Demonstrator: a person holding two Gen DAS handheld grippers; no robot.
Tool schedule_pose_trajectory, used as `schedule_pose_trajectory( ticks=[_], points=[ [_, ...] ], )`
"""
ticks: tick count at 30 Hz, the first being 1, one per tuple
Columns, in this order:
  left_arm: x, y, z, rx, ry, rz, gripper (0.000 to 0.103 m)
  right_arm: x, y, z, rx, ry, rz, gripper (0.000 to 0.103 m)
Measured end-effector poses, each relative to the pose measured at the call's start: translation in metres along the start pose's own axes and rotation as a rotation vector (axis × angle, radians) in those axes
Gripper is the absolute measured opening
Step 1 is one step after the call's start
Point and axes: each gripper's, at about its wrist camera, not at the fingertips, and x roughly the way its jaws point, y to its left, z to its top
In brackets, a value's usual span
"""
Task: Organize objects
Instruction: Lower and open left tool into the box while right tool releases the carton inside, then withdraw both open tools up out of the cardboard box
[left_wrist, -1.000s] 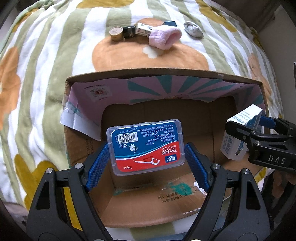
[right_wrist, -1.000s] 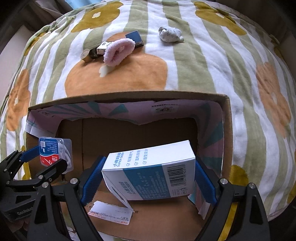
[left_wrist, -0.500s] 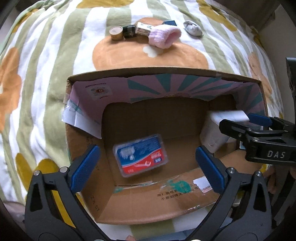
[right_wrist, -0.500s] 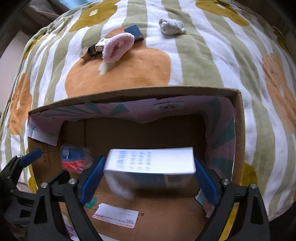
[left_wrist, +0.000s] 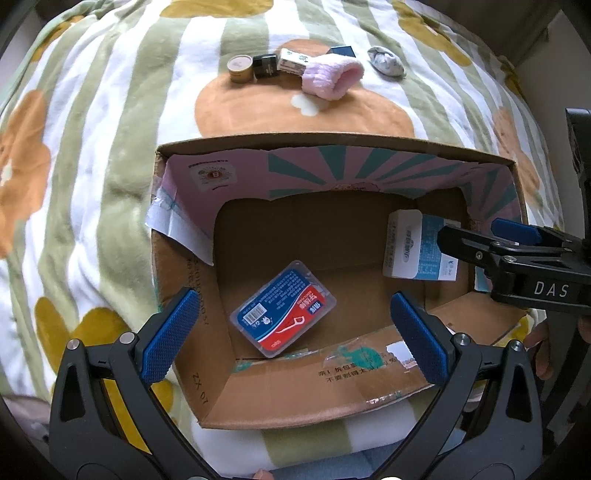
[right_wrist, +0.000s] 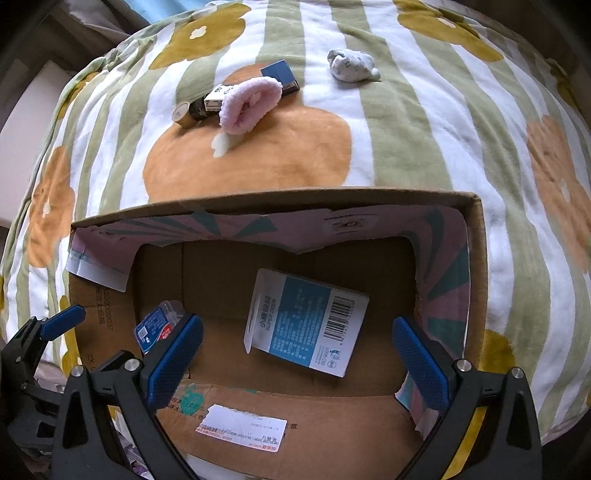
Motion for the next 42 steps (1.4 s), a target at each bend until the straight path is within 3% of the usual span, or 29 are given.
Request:
schedule_pose_trajectory(
  ticks=[18, 24, 42],
  points=[
    [-0.026, -0.005, 0.011, -0.022, -0.03, -0.002, 0.102, -0.023, 0.0, 0.005, -0.053, 0.0, 0.021, 0.102],
    [-0.043, -0.016, 0.022, 0.009, -0.054, 0.028, 0.102, -0.042, 0.0, 0.012, -0.064, -0.025, 0.037, 0.102],
    [-0.09, -0.035, 0.074, 0.017, -0.136, 0.034, 0.102, -0.103, -0.008, 0.061, -0.094, -0.123, 0.058, 0.102]
  ],
)
